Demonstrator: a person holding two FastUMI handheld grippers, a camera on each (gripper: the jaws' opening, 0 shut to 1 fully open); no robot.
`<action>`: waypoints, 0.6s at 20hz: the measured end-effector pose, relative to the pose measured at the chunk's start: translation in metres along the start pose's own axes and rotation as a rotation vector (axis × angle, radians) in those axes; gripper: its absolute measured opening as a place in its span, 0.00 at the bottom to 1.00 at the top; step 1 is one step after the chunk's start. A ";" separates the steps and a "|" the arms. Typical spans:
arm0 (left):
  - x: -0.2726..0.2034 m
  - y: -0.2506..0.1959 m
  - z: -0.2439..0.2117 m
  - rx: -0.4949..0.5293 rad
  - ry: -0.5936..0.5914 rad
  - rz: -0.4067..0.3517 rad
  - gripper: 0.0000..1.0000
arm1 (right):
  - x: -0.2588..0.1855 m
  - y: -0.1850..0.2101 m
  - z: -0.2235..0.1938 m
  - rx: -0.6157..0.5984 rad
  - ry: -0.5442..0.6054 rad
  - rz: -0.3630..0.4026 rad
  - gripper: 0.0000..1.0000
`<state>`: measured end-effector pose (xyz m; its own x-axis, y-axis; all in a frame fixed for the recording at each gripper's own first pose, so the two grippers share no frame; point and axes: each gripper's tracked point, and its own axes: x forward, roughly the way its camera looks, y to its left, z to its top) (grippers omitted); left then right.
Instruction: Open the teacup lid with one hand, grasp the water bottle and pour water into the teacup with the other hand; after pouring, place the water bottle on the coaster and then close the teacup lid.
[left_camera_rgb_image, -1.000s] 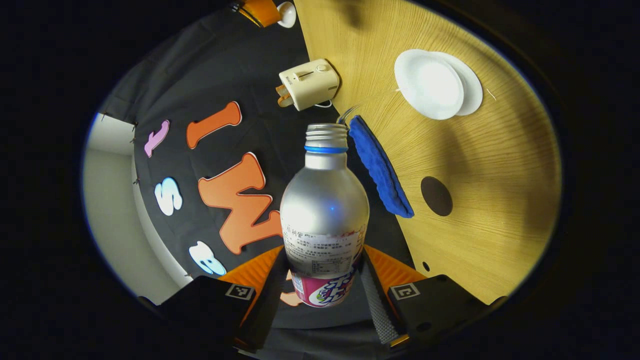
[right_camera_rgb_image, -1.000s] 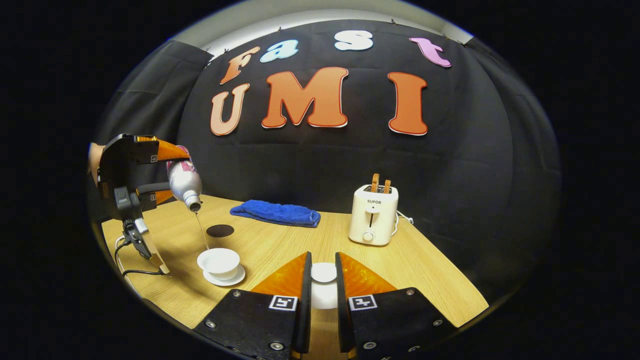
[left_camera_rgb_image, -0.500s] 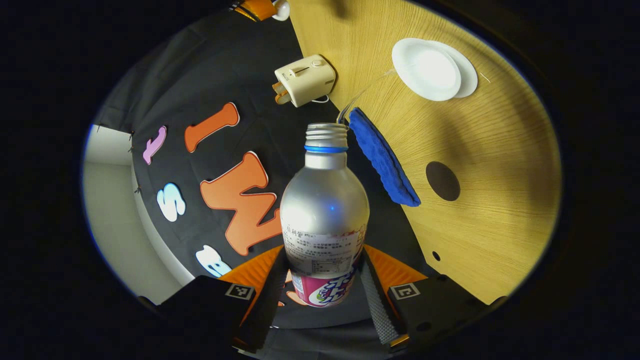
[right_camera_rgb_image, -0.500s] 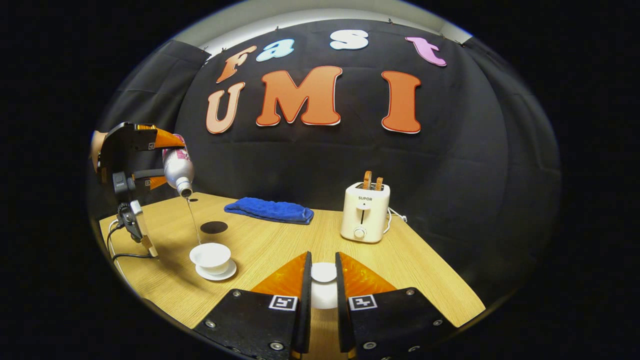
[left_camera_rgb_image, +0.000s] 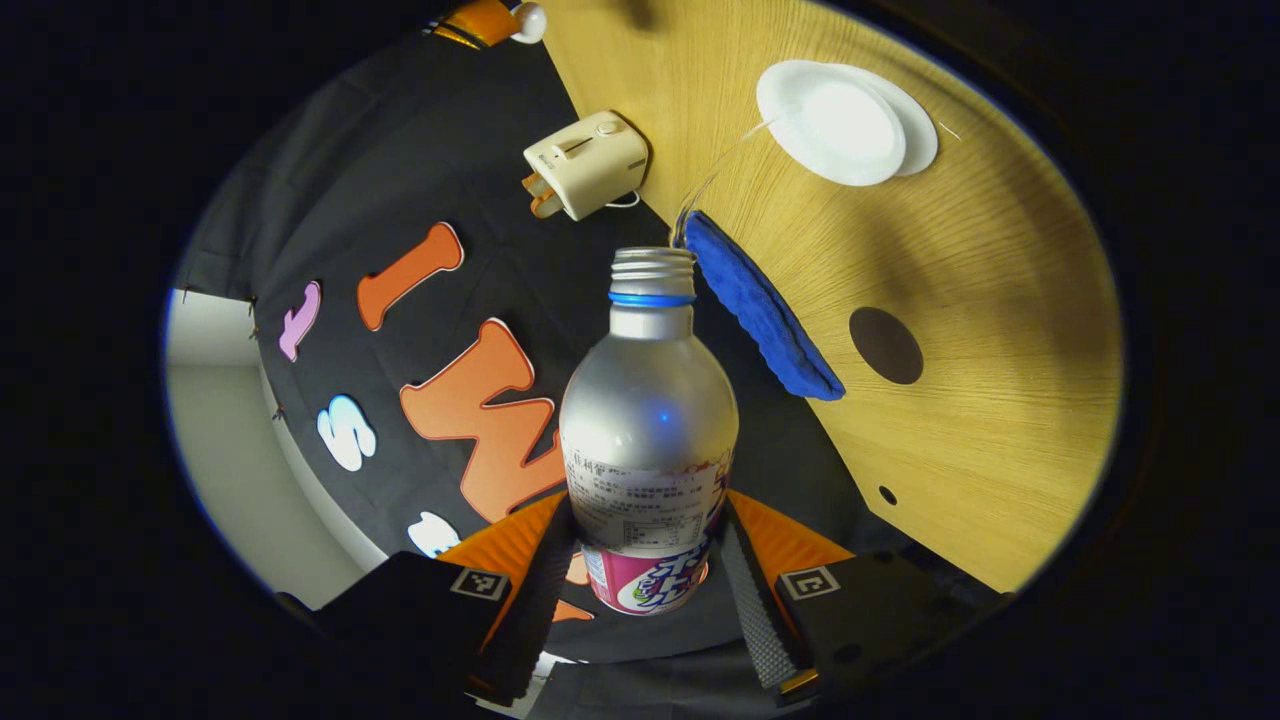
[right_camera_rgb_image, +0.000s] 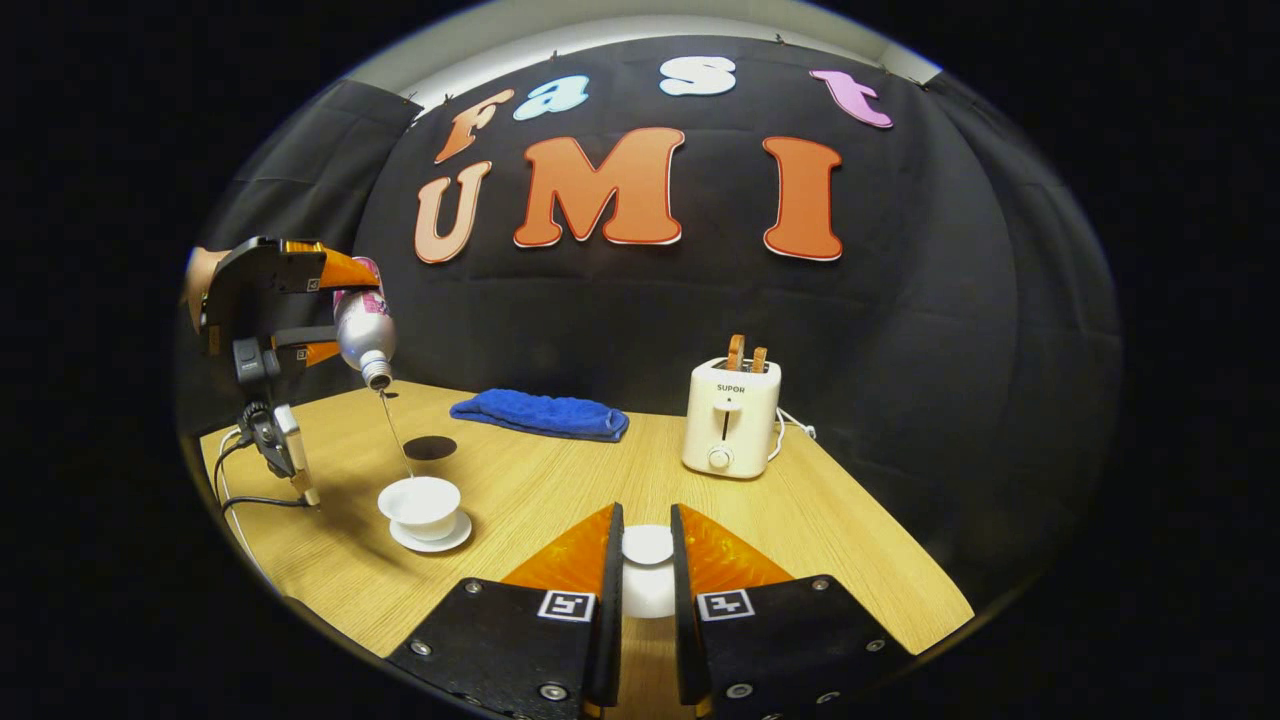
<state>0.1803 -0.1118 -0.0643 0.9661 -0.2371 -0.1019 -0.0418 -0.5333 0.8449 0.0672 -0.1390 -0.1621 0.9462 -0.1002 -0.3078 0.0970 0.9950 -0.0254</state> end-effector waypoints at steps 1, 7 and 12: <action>0.001 -0.004 0.002 0.015 -0.003 -0.005 0.86 | 0.000 0.000 -0.002 -0.002 0.004 0.001 0.23; 0.005 -0.013 0.011 0.059 -0.026 -0.006 0.85 | -0.002 0.000 -0.003 -0.007 0.004 0.004 0.23; 0.004 -0.018 0.018 0.078 -0.036 -0.001 0.83 | -0.002 0.003 -0.006 -0.013 0.010 0.004 0.23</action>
<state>0.1807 -0.1174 -0.0897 0.9565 -0.2648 -0.1223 -0.0621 -0.5946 0.8016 0.0642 -0.1360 -0.1671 0.9433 -0.0958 -0.3179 0.0888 0.9954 -0.0366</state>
